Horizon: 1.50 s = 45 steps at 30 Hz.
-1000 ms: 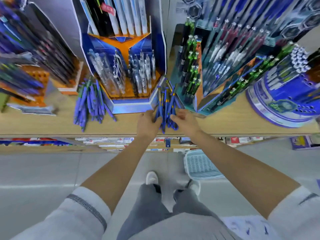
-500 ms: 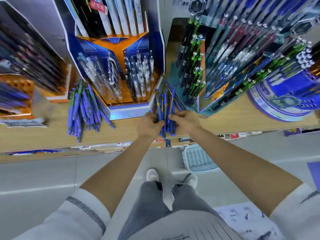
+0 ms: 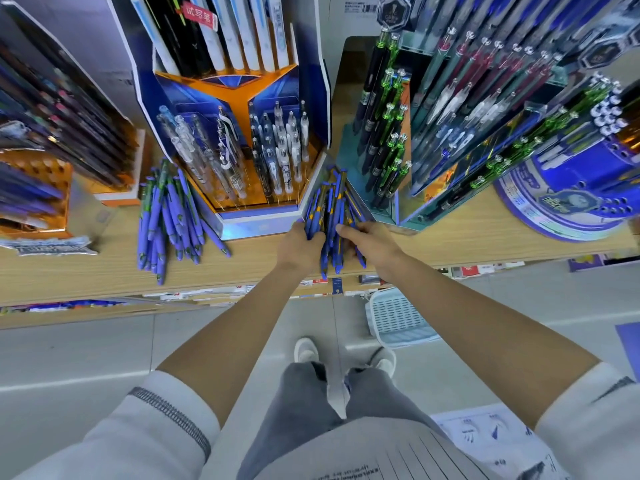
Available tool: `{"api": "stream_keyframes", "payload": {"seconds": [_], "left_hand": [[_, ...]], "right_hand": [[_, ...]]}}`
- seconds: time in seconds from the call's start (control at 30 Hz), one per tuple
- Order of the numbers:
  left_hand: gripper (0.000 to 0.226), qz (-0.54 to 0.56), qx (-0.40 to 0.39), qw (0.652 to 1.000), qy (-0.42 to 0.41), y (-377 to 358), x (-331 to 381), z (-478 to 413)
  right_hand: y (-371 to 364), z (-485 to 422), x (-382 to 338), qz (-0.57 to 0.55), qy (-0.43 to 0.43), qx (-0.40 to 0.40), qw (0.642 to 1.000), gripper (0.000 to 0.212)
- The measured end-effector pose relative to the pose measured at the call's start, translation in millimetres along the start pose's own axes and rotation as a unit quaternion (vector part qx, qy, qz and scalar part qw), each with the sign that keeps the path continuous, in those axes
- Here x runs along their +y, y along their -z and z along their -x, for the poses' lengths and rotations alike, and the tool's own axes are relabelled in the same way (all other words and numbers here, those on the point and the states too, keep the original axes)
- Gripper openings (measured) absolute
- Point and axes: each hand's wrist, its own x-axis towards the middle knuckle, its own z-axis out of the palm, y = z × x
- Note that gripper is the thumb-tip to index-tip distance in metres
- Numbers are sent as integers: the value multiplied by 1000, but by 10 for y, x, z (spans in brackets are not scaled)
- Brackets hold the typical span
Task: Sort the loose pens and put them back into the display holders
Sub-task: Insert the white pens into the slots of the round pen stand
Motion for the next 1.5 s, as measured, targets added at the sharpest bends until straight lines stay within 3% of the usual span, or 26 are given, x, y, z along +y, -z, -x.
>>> {"api": "stream_keyframes", "payload": {"seconds": [0.13,0.3,0.43,0.57,0.83,1.17,1.5], "left_hand": [[8,61,-13,998,3,4,-44,6],[16,106,-21,994,-24,58,-72,65],[20,106,-13,994,-28,79,-126,94],[20,85,6,996,-38,90,-187,107],[19,24,49,994,-94,196,-212,216],[27,88,44,985,-141,196,-306,388],[13,168,-40,974,-147,-360,-116,932]], "right_hand": [[5,8,29,-21,-2,-22,1000,12],[5,8,61,-52,-12,-16,998,2],[-20,13,87,-43,-18,-18,999,5],[-84,-19,103,-13,-23,-9,1000,22],[-32,107,89,-27,43,31,998,16],[112,340,137,-47,93,-5,995,12],[568,689,325,-110,117,-77,984,4]]}}
